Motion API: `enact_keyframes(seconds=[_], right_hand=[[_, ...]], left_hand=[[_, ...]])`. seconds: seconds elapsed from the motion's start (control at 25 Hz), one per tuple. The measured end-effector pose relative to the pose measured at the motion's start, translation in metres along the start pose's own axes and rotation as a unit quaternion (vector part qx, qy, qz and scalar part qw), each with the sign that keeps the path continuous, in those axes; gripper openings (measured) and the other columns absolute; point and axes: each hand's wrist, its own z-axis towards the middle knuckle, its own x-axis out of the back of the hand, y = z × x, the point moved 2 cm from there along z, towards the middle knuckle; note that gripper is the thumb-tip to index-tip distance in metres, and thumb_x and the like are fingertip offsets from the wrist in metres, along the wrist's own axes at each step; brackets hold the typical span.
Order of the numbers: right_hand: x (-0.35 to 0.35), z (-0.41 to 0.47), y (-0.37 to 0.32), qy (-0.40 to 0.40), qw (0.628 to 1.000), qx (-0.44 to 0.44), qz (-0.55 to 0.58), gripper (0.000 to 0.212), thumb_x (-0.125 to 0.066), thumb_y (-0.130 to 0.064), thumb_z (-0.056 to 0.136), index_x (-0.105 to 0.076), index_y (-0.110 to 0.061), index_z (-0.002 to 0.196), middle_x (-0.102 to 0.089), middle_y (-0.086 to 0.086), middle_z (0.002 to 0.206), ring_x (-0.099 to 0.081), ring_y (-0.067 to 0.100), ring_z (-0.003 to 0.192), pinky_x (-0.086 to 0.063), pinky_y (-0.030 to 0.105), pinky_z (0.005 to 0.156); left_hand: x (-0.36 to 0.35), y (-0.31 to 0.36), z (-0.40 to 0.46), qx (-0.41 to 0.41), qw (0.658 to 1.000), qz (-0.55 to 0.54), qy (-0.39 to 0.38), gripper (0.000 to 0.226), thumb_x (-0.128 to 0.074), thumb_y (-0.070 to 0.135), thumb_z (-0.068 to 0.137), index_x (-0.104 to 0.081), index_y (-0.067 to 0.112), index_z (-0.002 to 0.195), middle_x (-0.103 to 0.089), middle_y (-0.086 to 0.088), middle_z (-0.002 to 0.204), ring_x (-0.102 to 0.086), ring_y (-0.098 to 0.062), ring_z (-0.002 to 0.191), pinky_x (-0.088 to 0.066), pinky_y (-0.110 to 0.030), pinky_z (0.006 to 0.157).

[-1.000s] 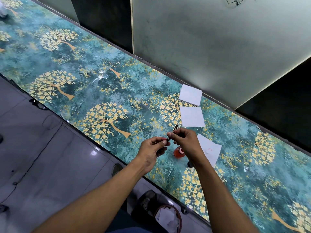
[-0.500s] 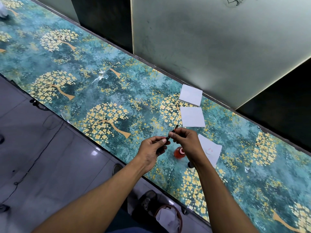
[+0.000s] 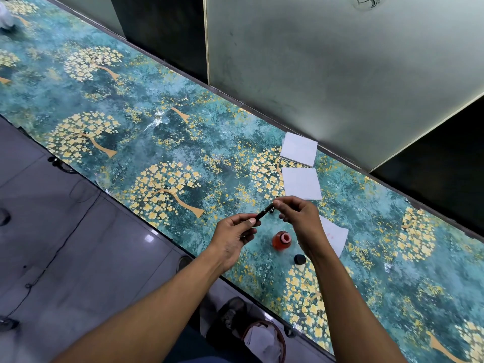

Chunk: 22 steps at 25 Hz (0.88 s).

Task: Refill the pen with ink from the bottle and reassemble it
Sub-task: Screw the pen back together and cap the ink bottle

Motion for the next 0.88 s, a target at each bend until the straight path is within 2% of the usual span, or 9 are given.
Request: enact_keyframes(seconds=[0.12,0.24,0.4,0.48,0.6,0.68,0.76,0.8,0.88], right_hand=[[0.018,0.021,-0.005,0.057,0.998,-0.013,0.014,0.017,-0.069,-0.026,0.093,-0.076,-0.011,0.098,-0.073,0.004,0.085,-0.057,0.012,0.065,-0.047,0.025,0.066],[0.027,0.051,-0.002,0.089,0.99,-0.016,-0.11,0.019,-0.07,-0.027,0.094,-0.073,-0.008,0.095,-0.074,0.008,0.087,-0.064,0.014,0.066,-0.048,0.025,0.061],[0.014,0.088,0.019,0.06,0.933,-0.034,-0.354,0.03,-0.074,-0.038,0.089,-0.069,-0.011,0.076,-0.071,0.007,0.071,-0.067,0.024,0.065,-0.052,0.033,0.061],[0.002,0.099,0.032,0.041,0.9,-0.054,-0.43,0.04,-0.075,-0.04,0.087,-0.059,-0.01,0.066,-0.064,0.009,0.063,-0.058,0.025,0.057,-0.043,0.03,0.053],[-0.011,0.107,0.044,0.042,0.873,-0.06,-0.483,0.039,-0.077,-0.036,0.082,-0.051,-0.012,0.065,-0.059,0.01,0.063,-0.055,0.025,0.057,-0.032,0.026,0.046],[-0.016,0.109,0.048,0.044,0.874,-0.06,-0.479,0.036,-0.077,-0.026,0.079,-0.048,-0.013,0.062,-0.056,0.009,0.061,-0.053,0.025,0.055,-0.035,0.026,0.047],[-0.015,0.106,0.046,0.049,0.893,-0.07,-0.441,0.03,-0.076,-0.022,0.079,-0.055,-0.01,0.061,-0.058,0.009,0.058,-0.053,0.024,0.052,-0.037,0.028,0.048],[-0.013,0.102,0.042,0.061,0.917,-0.07,-0.387,0.026,-0.077,-0.023,0.081,-0.062,-0.007,0.067,-0.064,0.009,0.062,-0.058,0.022,0.054,-0.041,0.028,0.05],[-0.01,0.085,0.031,0.086,0.977,-0.082,-0.179,0.02,-0.078,-0.026,0.085,-0.069,-0.008,0.082,-0.073,0.007,0.075,-0.068,0.018,0.061,-0.047,0.028,0.055]], left_hand=[[0.006,0.002,0.0,-0.003,1.0,-0.008,0.007,0.014,-0.064,-0.004,0.087,-0.072,0.002,0.098,-0.073,-0.016,0.089,-0.064,-0.017,0.069,-0.052,-0.027,0.067],[0.015,0.005,0.002,-0.011,1.0,-0.009,0.016,0.015,-0.065,-0.005,0.087,-0.071,0.001,0.099,-0.073,-0.017,0.091,-0.064,-0.018,0.069,-0.052,-0.027,0.066],[0.024,0.009,0.003,-0.022,0.999,-0.013,0.029,0.017,-0.066,-0.006,0.085,-0.072,-0.002,0.101,-0.073,-0.02,0.093,-0.064,-0.019,0.069,-0.053,-0.029,0.068],[0.027,0.011,0.003,-0.025,0.999,-0.016,0.033,0.017,-0.067,-0.007,0.084,-0.072,-0.003,0.1,-0.072,-0.021,0.093,-0.065,-0.019,0.069,-0.053,-0.029,0.067],[0.029,0.012,0.004,-0.03,0.999,-0.012,0.035,0.016,-0.067,-0.007,0.084,-0.072,-0.003,0.099,-0.072,-0.022,0.094,-0.064,-0.019,0.069,-0.053,-0.03,0.068],[0.03,0.012,0.004,-0.031,0.999,-0.011,0.037,0.016,-0.067,-0.007,0.084,-0.073,-0.002,0.098,-0.073,-0.022,0.094,-0.064,-0.02,0.071,-0.053,-0.03,0.068],[0.028,0.012,0.005,-0.029,0.999,-0.013,0.039,0.016,-0.067,-0.007,0.084,-0.072,-0.003,0.098,-0.073,-0.022,0.094,-0.064,-0.02,0.071,-0.053,-0.03,0.069],[0.026,0.012,0.005,-0.028,0.999,-0.013,0.038,0.016,-0.067,-0.007,0.084,-0.072,-0.003,0.098,-0.073,-0.021,0.093,-0.064,-0.02,0.07,-0.053,-0.03,0.069],[0.023,0.012,0.007,-0.024,0.999,-0.014,0.036,0.016,-0.067,-0.007,0.084,-0.072,-0.003,0.099,-0.073,-0.021,0.093,-0.064,-0.019,0.07,-0.052,-0.031,0.07]])
